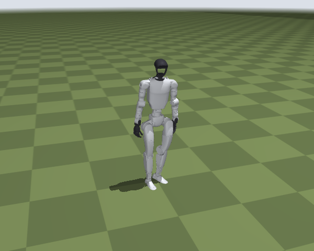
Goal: Upper body actions
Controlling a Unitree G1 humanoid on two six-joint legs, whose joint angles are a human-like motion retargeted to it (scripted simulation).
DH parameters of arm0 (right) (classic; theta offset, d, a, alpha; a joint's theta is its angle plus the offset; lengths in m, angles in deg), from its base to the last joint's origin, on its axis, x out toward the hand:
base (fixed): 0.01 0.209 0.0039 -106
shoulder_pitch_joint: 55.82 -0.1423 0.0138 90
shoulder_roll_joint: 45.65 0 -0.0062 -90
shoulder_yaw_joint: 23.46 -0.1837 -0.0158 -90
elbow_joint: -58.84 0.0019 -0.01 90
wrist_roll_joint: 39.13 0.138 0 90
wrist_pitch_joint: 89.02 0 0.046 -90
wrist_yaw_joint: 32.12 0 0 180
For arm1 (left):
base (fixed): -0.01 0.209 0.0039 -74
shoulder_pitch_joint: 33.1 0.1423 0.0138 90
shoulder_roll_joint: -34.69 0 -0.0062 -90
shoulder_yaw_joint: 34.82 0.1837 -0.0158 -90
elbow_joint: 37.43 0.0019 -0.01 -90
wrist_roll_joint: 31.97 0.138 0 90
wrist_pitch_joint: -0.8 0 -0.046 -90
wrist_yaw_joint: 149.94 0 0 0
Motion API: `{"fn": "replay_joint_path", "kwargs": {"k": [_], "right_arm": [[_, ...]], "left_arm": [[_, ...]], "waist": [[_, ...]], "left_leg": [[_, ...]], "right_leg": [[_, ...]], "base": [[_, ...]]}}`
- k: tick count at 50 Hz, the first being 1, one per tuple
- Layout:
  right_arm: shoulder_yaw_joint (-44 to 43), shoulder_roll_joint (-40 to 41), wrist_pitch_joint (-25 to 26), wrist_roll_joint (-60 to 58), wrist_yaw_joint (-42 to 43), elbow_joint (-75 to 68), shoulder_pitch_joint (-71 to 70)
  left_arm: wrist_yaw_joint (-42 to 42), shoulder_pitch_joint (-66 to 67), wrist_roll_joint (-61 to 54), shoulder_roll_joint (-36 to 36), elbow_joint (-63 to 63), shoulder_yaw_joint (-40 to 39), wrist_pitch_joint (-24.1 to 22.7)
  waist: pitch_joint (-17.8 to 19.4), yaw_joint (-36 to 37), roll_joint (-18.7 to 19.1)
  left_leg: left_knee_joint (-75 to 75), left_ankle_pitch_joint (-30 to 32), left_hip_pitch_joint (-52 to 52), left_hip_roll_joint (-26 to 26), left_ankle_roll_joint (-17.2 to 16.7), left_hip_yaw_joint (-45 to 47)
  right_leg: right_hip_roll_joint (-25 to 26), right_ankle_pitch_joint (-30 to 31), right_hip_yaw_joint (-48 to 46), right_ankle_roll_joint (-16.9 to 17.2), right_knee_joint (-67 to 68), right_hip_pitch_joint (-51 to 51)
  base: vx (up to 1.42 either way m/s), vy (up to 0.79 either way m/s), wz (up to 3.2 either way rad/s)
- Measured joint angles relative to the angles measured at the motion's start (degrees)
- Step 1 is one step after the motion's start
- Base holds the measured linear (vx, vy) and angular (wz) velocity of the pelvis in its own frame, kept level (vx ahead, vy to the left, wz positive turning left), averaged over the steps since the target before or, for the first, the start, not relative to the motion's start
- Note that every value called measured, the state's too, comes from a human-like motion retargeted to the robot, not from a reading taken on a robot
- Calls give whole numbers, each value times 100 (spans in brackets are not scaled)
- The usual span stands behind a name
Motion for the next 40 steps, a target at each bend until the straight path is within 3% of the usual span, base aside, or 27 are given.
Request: {"fn": "replay_joint_path", "kwargs": {"k": [2,7,17,27,35,37,40], "right_arm": [[-46,4,31,-67,-83,-107,19],[-197,27,54,-76,-251,-124,12],[-126,132,30,-9,-531,-39,-136],[-4,97,121,-177,-469,-222,-41],[-213,-19,136,365,-379,-385,1],[-368,-52,145,447,-396,-391,64],[-327,-116,194,407,-346,-462,193]], "left_arm": [[-58,99,121,28,124,-79,104],[126,298,-13,-6,546,-196,258],[-42,425,451,12,554,88,377],[72,338,359,-24,323,87,178],[71,114,470,-7,95,309,171],[203,0,455,-33,19,509,124],[473,38,369,-99,-107,613,-7]], "waist": [[-164,190,-8],[-469,488,75],[-549,309,199],[-475,385,289],[-160,1558,308],[-25,1074,220],[-73,965,135]], "left_leg": [[-86,13,116,-28,-52,0],[1,-47,95,49,-136,-58],[-12,3,201,129,-240,-378],[-7,105,143,318,-407,-433],[344,232,-372,571,-555,-74],[385,185,-514,323,-452,-381],[259,-180,-400,536,-462,989]], "right_leg": [[-453,144,-1692,195,-15,142],[-463,109,-1733,237,-75,215],[-298,-27,-2069,60,-117,410],[-116,-34,-2116,-100,-118,406],[-135,-180,-1817,-94,-74,391],[-316,-125,-2846,-223,-237,469],[-502,-197,-3672,-186,-337,585]], "base": [[19,-9,22],[10,-9,12],[3,-7,26],[-4,-9,1],[-15,-10,-15],[-14,-5,380],[-5,2,279]]}}
